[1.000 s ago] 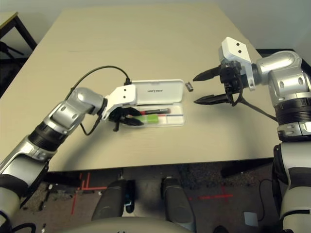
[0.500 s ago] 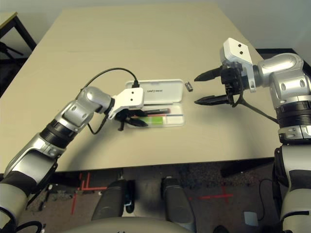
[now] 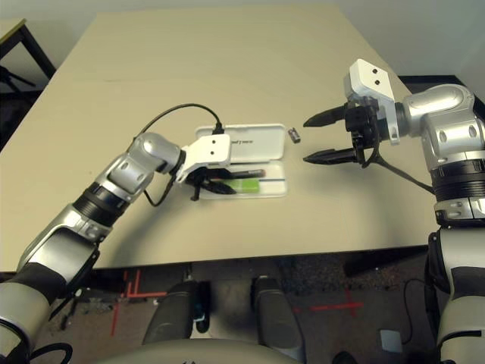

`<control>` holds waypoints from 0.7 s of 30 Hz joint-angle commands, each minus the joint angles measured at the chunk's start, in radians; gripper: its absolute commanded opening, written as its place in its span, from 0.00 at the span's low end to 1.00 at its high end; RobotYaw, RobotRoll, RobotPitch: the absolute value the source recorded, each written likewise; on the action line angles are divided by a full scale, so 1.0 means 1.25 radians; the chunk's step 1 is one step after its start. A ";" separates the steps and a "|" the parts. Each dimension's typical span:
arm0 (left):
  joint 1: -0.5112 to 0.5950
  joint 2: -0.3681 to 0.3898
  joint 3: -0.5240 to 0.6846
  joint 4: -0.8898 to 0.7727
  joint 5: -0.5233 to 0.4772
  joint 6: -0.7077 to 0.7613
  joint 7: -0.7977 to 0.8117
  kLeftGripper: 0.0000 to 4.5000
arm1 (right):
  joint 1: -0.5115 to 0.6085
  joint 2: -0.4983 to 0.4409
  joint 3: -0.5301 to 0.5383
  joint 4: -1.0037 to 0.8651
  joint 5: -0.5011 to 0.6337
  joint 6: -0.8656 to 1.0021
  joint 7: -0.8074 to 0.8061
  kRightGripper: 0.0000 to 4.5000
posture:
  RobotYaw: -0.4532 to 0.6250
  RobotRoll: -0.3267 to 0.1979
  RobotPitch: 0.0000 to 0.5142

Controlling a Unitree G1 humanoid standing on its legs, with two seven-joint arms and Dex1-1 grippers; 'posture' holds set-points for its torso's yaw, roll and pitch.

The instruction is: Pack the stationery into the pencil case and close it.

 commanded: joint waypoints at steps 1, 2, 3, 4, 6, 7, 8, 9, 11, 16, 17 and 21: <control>-0.010 -0.003 0.000 0.019 0.019 -0.016 -0.007 0.24 | 0.005 -0.002 -0.030 -0.025 0.017 0.020 -0.006 1.00 | 0.35 0.62 0.25; -0.009 -0.003 -0.001 0.022 0.021 -0.019 -0.007 0.24 | 0.005 -0.002 -0.031 -0.027 0.018 0.024 -0.006 1.00 | 0.35 0.62 0.25; -0.009 -0.003 -0.001 0.024 0.022 -0.022 -0.008 0.24 | 0.004 -0.002 -0.032 -0.029 0.017 0.026 -0.006 1.00 | 0.35 0.62 0.25; -0.008 -0.003 0.000 0.025 0.023 -0.023 -0.008 0.24 | 0.005 -0.002 -0.034 -0.030 0.016 0.027 -0.006 1.00 | 0.35 0.62 0.25; -0.008 -0.003 0.003 0.026 0.025 -0.020 -0.005 0.24 | 0.008 -0.001 -0.036 -0.033 0.014 0.030 -0.006 1.00 | 0.35 0.62 0.25; -0.008 -0.001 0.005 0.027 0.025 -0.021 -0.005 0.24 | 0.008 -0.001 -0.037 -0.033 0.014 0.031 -0.006 1.00 | 0.35 0.62 0.25; -0.008 0.001 0.006 0.028 0.025 -0.022 -0.007 0.24 | 0.008 -0.001 -0.037 -0.033 0.014 0.031 -0.006 1.00 | 0.35 0.62 0.25; -0.007 0.004 0.008 0.029 0.025 -0.023 -0.009 0.24 | 0.007 -0.001 -0.037 -0.033 0.014 0.031 -0.006 1.00 | 0.35 0.62 0.25; -0.006 0.010 0.011 0.026 0.024 -0.022 -0.012 0.42 | 0.005 0.001 -0.036 -0.030 0.012 0.030 -0.006 1.00 | 0.35 0.62 0.25; 0.003 0.031 0.021 -0.001 0.021 -0.015 -0.021 0.82 | -0.003 0.005 -0.033 -0.019 0.009 0.025 -0.006 1.00 | 0.37 0.62 0.24; 0.004 0.035 0.023 -0.005 0.019 -0.015 -0.023 0.90 | -0.004 0.006 -0.032 -0.017 0.008 0.025 -0.005 1.00 | 0.37 0.62 0.24; 0.011 0.068 0.047 -0.048 0.002 0.001 -0.036 0.99 | -0.008 0.003 -0.034 -0.001 -0.001 0.018 -0.011 1.00 | 0.38 0.62 0.25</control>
